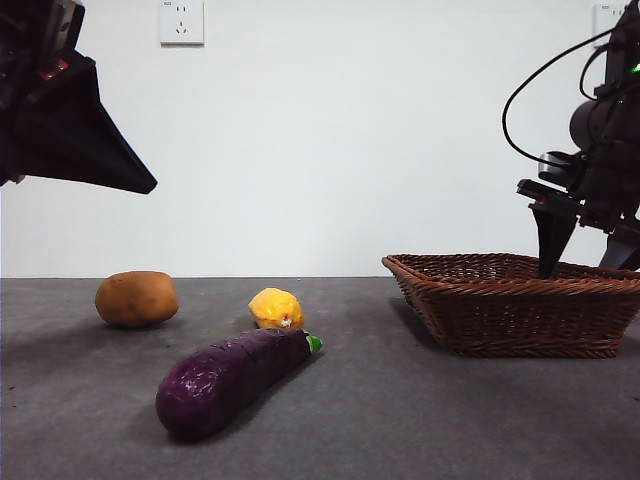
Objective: Help me put the vegetables on the table into the basket
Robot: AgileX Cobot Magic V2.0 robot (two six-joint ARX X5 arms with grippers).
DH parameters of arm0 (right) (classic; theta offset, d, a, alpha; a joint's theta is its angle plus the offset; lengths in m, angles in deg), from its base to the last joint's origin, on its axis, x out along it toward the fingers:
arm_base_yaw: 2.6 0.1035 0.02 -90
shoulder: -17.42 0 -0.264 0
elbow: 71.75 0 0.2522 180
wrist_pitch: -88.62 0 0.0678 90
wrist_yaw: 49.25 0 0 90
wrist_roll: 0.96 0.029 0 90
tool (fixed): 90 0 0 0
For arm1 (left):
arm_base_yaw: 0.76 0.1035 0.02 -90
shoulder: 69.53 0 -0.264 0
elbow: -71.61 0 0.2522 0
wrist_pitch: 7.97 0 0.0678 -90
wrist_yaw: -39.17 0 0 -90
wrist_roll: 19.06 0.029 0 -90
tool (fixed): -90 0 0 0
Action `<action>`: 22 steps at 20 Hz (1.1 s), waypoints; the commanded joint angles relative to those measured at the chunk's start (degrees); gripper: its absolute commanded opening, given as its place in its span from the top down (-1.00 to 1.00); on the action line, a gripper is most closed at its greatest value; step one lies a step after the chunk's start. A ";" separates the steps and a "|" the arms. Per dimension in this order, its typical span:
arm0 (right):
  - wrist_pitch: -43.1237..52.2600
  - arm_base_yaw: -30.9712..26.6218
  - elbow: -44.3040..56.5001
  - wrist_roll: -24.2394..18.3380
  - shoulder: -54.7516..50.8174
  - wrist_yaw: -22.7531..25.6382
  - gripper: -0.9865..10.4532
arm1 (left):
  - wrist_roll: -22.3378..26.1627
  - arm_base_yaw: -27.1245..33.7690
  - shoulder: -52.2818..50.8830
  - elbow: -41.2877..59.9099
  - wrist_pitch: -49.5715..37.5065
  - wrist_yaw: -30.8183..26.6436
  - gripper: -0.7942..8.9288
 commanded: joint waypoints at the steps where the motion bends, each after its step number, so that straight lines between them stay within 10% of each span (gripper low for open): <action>1: -0.52 0.13 -0.15 -0.74 1.29 -0.33 0.85 | 1.25 -0.17 0.22 -0.13 -1.81 0.22 0.85; 13: -9.70 -5.14 -0.94 -3.04 -18.95 -4.61 0.84 | -15.91 -4.85 10.78 -19.85 7.28 -14.08 0.81; 17: -11.32 -5.03 -0.94 -3.58 -26.23 -4.66 0.84 | -15.02 -10.71 23.71 -38.73 22.25 -28.02 0.48; 22: -15.80 -5.05 -0.94 -5.77 -29.46 -4.28 0.84 | -16.41 -12.44 41.09 -58.99 34.91 -30.21 0.05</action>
